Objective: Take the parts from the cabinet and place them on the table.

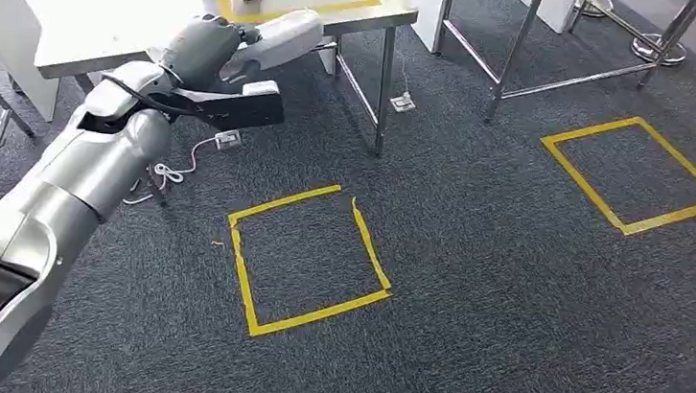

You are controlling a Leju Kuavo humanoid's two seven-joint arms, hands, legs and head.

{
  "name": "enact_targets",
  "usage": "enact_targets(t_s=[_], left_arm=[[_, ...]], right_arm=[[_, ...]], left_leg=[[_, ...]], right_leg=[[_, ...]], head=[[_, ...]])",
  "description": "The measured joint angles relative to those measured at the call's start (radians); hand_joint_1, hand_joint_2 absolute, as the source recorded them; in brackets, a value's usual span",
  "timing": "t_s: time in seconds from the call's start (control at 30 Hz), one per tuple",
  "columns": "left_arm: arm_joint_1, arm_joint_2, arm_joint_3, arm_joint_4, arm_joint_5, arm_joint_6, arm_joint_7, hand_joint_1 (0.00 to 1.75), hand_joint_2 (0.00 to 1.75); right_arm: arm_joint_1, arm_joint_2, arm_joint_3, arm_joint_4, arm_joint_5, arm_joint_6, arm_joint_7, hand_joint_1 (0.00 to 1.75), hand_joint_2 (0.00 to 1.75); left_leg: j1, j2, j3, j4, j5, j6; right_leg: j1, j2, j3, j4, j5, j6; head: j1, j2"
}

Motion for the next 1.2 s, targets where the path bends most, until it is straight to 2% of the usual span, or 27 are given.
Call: enact_targets(t_s=[0.03,0.07,0.13,0.17,0.2,0.23,0.33,0.37,0.4,0.43,0.5,0.53,0.57,0.67,0.73,0.77,0.83,0.87,0.9,0.93,0.97,1.0,1.03,1.07,1.1,1.13,1.2], left_arm=[[-0.004,-0.002,0.0,0.001,0.0,0.0,0.0,1.75,1.75],[-0.01,-0.007,0.0,0.002,0.0,0.0,-0.001,1.75,1.75],[-0.01,-0.01,0.0,0.005,-0.001,-0.002,0.0,1.75,1.75],[-0.011,-0.01,0.0,0.006,-0.001,-0.002,0.0,1.75,1.75],[-0.011,-0.014,0.0,0.004,-0.002,-0.002,0.0,1.75,1.75],[-0.016,-0.014,0.0,0.006,-0.001,-0.002,0.001,1.75,1.75],[-0.015,-0.024,0.0,0.011,-0.001,-0.003,0.0,1.75,1.75],[-0.01,-0.026,0.0,0.014,-0.001,-0.003,0.0,1.75,1.75],[-0.007,-0.027,0.0,0.017,-0.001,-0.003,0.0,1.75,1.75],[-0.005,-0.027,0.0,0.018,-0.002,-0.003,0.0,1.75,1.75],[-0.006,-0.027,0.0,0.018,-0.001,-0.003,0.0,1.75,1.75],[-0.006,-0.027,0.0,0.018,-0.001,-0.003,0.0,1.75,1.75],[-0.008,-0.027,0.0,0.018,-0.002,-0.003,0.0,1.75,1.75],[-0.006,-0.028,0.0,0.018,-0.002,-0.003,0.0,1.75,1.75],[-0.007,-0.025,0.0,0.015,-0.002,-0.003,0.0,1.75,1.75],[-0.011,-0.023,0.0,0.016,-0.002,-0.003,0.0,1.75,1.75],[-0.009,-0.024,0.0,0.018,-0.002,-0.003,-0.001,1.75,1.75],[-0.004,-0.023,0.0,0.019,-0.002,-0.003,0.0,1.75,1.75],[0.0,-0.022,0.0,0.021,-0.002,-0.003,0.0,1.75,1.75],[0.001,-0.022,0.0,0.021,-0.003,-0.003,0.0,1.75,1.75],[-0.001,-0.021,0.0,0.021,-0.003,-0.003,0.003,1.75,1.75],[-0.004,-0.02,0.0,0.021,-0.004,-0.003,0.004,1.75,1.75],[-0.006,-0.017,0.0,0.021,-0.007,-0.003,0.007,1.75,1.75],[-0.009,-0.016,0.0,0.021,-0.012,0.0,0.008,1.75,1.75],[-0.011,-0.017,0.0,0.021,-0.017,0.0,0.015,1.75,1.75],[-0.011,-0.016,0.0,0.02,-0.019,0.003,0.015,1.75,1.75],[-0.011,-0.012,0.0,0.019,-0.022,0.004,0.018,1.75,1.75]], right_arm=[[0.0,0.005,0.0,0.0,0.0,0.0,-0.002,0.0,0.0],[-0.002,0.005,-0.002,0.0,0.0,0.0,-0.001,0.0,0.0],[-0.001,0.006,-0.006,0.0,0.0,0.0,-0.002,0.0,0.0],[-0.002,0.008,-0.008,0.0,0.0,0.002,-0.002,0.0,0.0],[-0.001,0.008,-0.008,0.0,-0.002,0.001,-0.002,0.0,0.0],[0.0,0.008,-0.008,0.0,-0.002,0.001,-0.002,0.0,0.0],[0.002,0.006,-0.011,0.0,-0.002,0.0,-0.002,0.0,0.0],[0.003,0.006,-0.011,0.0,-0.002,0.0,-0.002,0.0,0.0],[0.004,0.006,-0.011,0.0,-0.002,0.0,-0.002,0.0,0.0],[0.006,0.006,-0.011,0.0,0.0,0.0,-0.002,0.0,0.0],[0.007,0.004,-0.012,0.0,0.003,-0.001,-0.002,0.0,0.0],[0.007,0.004,-0.011,0.0,0.005,0.0,-0.002,0.0,0.0],[0.007,0.004,-0.011,0.0,0.006,0.0,-0.003,0.0,0.0],[0.007,0.004,-0.012,0.0,0.007,0.0,-0.002,0.0,0.0],[0.007,0.005,-0.012,0.0,0.008,0.0,-0.003,0.0,0.0],[0.007,0.005,-0.012,0.0,0.008,-0.001,-0.002,0.0,0.0],[0.005,0.005,-0.012,0.0,0.009,-0.001,-0.002,0.0,0.0],[0.005,0.005,-0.012,0.0,0.009,-0.001,-0.002,0.0,0.0],[0.005,0.005,-0.012,0.0,0.01,-0.001,-0.001,0.0,0.0],[0.007,0.005,-0.012,0.0,0.011,-0.001,-0.001,0.0,0.0],[0.007,0.005,-0.012,0.0,0.012,-0.001,0.0,0.0,0.0],[0.007,0.005,-0.012,0.0,0.012,-0.001,0.001,0.0,0.0],[0.007,0.005,-0.012,0.0,0.014,-0.002,0.001,0.0,0.0],[0.004,0.005,-0.012,0.0,0.014,-0.003,0.0,0.0,0.0],[0.002,0.005,-0.012,0.0,0.015,-0.005,0.0,0.0,0.0],[0.002,0.005,-0.012,0.0,0.016,-0.005,0.001,0.0,0.0],[0.004,0.006,-0.012,0.0,0.019,-0.005,0.001,0.0,0.0]], left_leg=[[-0.006,0.005,0.02,-0.021,-0.024,0.006],[-0.009,0.005,0.026,-0.043,-0.025,0.007],[-0.014,0.001,0.025,-0.04,-0.031,0.014],[-0.013,0.0,0.031,-0.05,-0.03,0.017],[0.0,0.0,0.049,-0.065,-0.027,0.02],[0.0,-0.001,0.056,-0.07,-0.031,0.027],[-0.001,-0.001,0.067,-0.069,-0.044,0.038],[-0.001,-0.003,0.072,-0.067,-0.051,0.037],[-0.001,-0.005,0.078,-0.063,-0.058,0.036],[0.0,-0.006,0.086,-0.058,-0.068,0.033],[0.003,-0.007,0.1,-0.042,-0.092,0.024],[0.002,-0.008,0.101,-0.038,-0.102,0.017],[-0.004,-0.012,0.097,-0.03,-0.11,0.01],[-0.004,-0.012,0.105,-0.041,-0.115,-0.003],[-0.002,-0.006,0.098,-0.012,-0.13,-0.017],[0.0,-0.004,0.067,0.043,-0.152,-0.022],[0.004,-0.002,-0.03,0.203,-0.203,-0.028],[0.006,-0.001,-0.071,0.259,-0.208,-0.03],[0.007,-0.001,-0.093,0.271,-0.188,-0.029],[0.007,0.0,-0.088,0.228,-0.136,-0.026],[0.007,0.0,-0.072,0.175,-0.093,-0.023],[0.007,0.002,-0.031,0.065,-0.02,-0.017],[0.006,0.007,-0.007,-0.015,0.014,-0.011],[-0.003,0.007,0.015,-0.024,-0.008,-0.009],[-0.003,0.005,0.02,-0.033,-0.018,-0.001],[-0.005,0.002,0.019,-0.042,-0.019,0.002],[-0.001,-0.002,0.036,-0.048,-0.027,0.02]], right_leg=[[0.001,-0.002,0.001,-0.003,-0.004,0.005],[0.001,-0.002,-0.002,-0.002,-0.005,0.012],[-0.004,-0.003,0.003,-0.013,-0.006,0.025],[-0.001,-0.005,0.009,-0.019,-0.008,0.031],[-0.005,-0.004,0.008,-0.013,-0.013,0.034],[-0.001,-0.003,-0.007,0.021,-0.025,0.037],[-0.001,-0.001,-0.139,0.239,-0.099,0.046],[-0.001,0.0,-0.175,0.281,-0.097,0.049],[-0.003,-0.001,-0.185,0.272,-0.07,0.051],[-0.005,-0.001,-0.17,0.214,-0.017,0.052],[-0.008,-0.001,-0.101,0.035,0.094,0.054],[-0.006,0.001,-0.087,0.012,0.075,0.05],[0.0,0.001,-0.077,-0.004,0.068,0.04],[0.002,0.001,-0.076,0.001,0.058,0.02],[-0.007,0.0,-0.055,-0.008,0.05,0.006],[-0.007,-0.001,-0.048,-0.008,0.045,0.0],[-0.007,-0.001,-0.034,-0.008,0.031,-0.002],[-0.007,-0.001,-0.026,-0.008,0.024,-0.002],[-0.007,0.0,-0.016,-0.008,0.016,-0.001],[-0.008,0.002,-0.001,-0.008,0.006,0.001],[-0.008,0.002,0.008,-0.008,-0.001,0.004],[-0.008,0.003,0.027,-0.008,-0.014,0.008],[-0.009,0.002,0.033,-0.01,-0.024,0.013],[-0.001,0.004,0.037,-0.01,-0.031,0.023],[-0.003,0.003,0.037,-0.015,-0.031,0.029],[-0.005,0.002,0.046,-0.02,-0.028,0.035],[-0.006,0.002,0.049,-0.008,-0.017,0.046]], head=[[0.003,0.0],[0.001,0.0],[0.002,0.0],[0.003,0.0],[0.003,0.0],[0.006,0.0],[0.011,0.0],[0.011,0.0],[0.012,0.0],[0.013,0.0],[0.013,0.0],[0.013,0.0],[0.015,0.0],[0.016,0.0],[0.009,0.0],[0.008,0.0],[0.009,0.0],[0.008,0.0],[0.008,0.0],[0.008,0.0],[0.008,0.0],[0.008,0.0],[0.009,0.0],[0.008,0.0],[0.012,0.0],[0.011,0.0],[0.012,0.0]])
